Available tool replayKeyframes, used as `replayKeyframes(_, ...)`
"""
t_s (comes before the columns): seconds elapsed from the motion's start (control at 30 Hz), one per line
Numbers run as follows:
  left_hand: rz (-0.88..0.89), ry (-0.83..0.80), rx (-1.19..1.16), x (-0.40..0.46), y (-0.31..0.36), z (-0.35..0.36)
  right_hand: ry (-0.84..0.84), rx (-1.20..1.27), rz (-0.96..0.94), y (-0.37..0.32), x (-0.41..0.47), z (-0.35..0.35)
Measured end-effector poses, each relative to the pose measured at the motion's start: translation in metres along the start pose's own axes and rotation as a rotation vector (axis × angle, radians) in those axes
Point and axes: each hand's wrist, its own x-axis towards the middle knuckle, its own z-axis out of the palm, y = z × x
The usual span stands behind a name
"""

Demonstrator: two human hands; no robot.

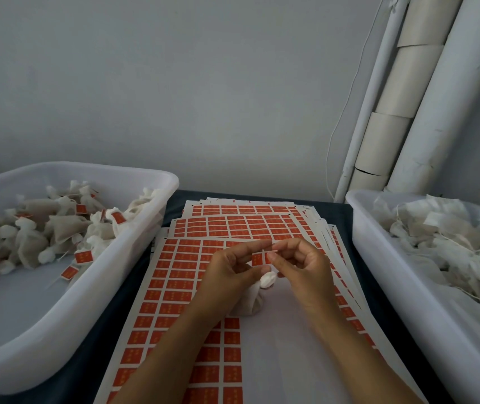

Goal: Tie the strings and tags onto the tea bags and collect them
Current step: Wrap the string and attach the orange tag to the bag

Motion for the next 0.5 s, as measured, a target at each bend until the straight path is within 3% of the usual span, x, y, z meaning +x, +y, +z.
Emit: replayKeyframes(0.5, -0.015, 0.074, -0.047, -0.002, 0.005, 0.0016, 0.03, -0.097, -0.02, -0.0019, -0.0026, 0.0051)
